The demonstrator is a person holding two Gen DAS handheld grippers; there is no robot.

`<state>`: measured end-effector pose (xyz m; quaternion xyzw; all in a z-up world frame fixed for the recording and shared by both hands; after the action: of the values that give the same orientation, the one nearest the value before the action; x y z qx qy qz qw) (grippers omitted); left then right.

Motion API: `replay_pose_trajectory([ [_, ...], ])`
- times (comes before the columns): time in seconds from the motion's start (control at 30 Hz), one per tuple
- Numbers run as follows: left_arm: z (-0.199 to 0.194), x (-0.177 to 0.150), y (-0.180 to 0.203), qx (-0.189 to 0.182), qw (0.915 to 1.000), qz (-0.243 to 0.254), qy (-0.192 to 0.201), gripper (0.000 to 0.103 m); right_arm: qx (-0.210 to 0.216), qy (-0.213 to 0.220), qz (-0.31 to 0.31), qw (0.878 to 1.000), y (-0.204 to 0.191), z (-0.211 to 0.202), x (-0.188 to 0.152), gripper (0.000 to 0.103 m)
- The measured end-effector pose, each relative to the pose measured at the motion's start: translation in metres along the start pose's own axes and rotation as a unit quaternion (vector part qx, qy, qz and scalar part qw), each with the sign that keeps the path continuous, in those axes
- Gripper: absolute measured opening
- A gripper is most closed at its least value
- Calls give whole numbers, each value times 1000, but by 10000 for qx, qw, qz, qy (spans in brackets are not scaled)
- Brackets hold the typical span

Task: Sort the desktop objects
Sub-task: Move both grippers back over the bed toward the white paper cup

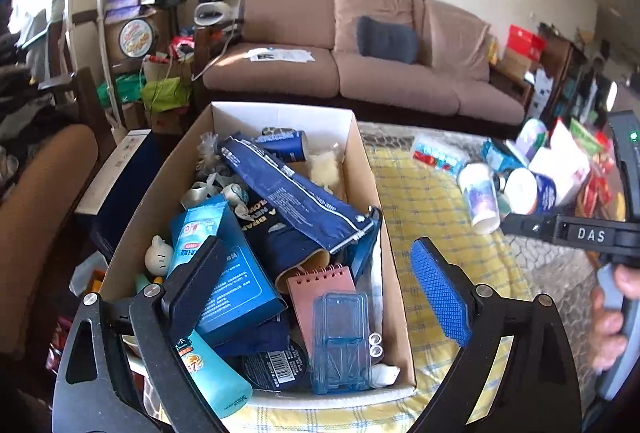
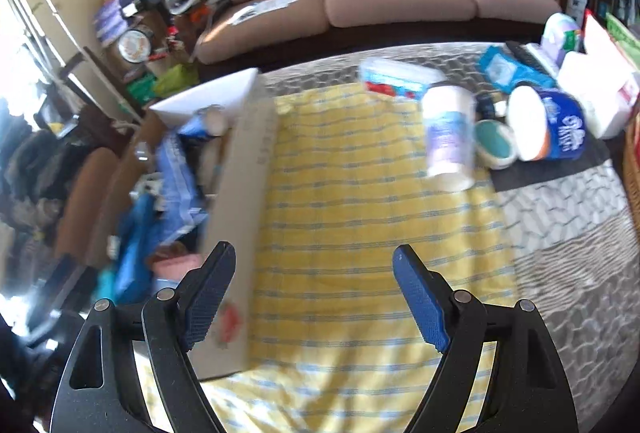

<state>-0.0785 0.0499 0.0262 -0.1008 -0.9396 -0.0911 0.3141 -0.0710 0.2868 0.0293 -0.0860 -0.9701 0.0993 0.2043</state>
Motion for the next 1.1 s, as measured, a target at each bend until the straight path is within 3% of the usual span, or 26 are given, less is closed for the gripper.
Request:
replay_pose_trajectory([
  [0.17, -3, -9, 11, -87, 9994, 265, -221, 93, -621, 27, -97, 9980, 52, 9, -5, 82],
  [0.23, -3, -11, 24, -143, 9961, 768, -410, 100, -825, 154, 110, 9964, 84, 7, -10, 82],
  [0.3, -3, -11, 33, -241, 9946, 927, -386, 100, -929, 172, 603, 9937, 120, 2, -17, 82],
  [0.37, 1, -6, 40, -332, 9971, 584, -352, 102, -844, 105, 994, 9914, 147, -5, -15, 82],
  [0.43, 11, 1, 51, -665, 9961, 128, -559, 102, -631, 304, 1179, 9906, 169, -21, -7, 82],
  [0.5, 28, 8, 71, -1030, 9901, -81, -955, 102, -792, 610, 1374, 9855, 192, -43, 0, 83],
  [0.57, 45, 15, 99, -1172, 9859, -117, -1187, 102, -1047, 792, 1598, 9784, 219, -62, 3, 87],
  [0.67, 69, 29, 160, -892, 9890, 215, -1164, 102, -1127, 681, 2081, 9692, 250, -72, 1, 88],
  [0.73, 92, 41, 211, -510, 9911, 723, -994, 102, -770, 588, 2259, 9693, 264, -73, 0, 88],
  [0.77, 105, 45, 235, -146, 9915, 1005, -819, 102, -606, 547, 2323, 9692, 269, -71, -1, 88],
  [0.8, 126, 51, 265, 353, 9875, 1404, -623, 102, -476, 490, 2411, 9681, 274, -69, -2, 88],
  [0.9, 173, 64, 312, 875, 9757, 1924, -580, 102, -228, 358, 2626, 9640, 278, -62, -6, 88],
  [0.97, 199, 74, 322, 987, 9783, 1697, -666, 102, 43, 304, 2758, 9607, 282, -57, -6, 88],
  [1.03, 225, 85, 318, 1081, 9854, 1100, -721, 102, 205, 273, 2836, 9583, 284, -53, -4, 88],
  [1.1, 254, 87, 308, 959, 9864, 647, -1167, 102, 290, 234, 2877, 9570, 287, -49, -3, 88],
])
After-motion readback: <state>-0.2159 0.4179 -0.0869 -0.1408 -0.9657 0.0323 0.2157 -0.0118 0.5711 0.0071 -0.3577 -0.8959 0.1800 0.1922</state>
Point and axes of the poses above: each gripper's, at about its wrist camera, not at the fingertips, and z roughly the way its jaws point, y to its right, x to its top, the point moved 3 cm from there along z, roughly the way its jaws point, and after that the axes turned 11 degrees about -y, right-handed, at the moved point
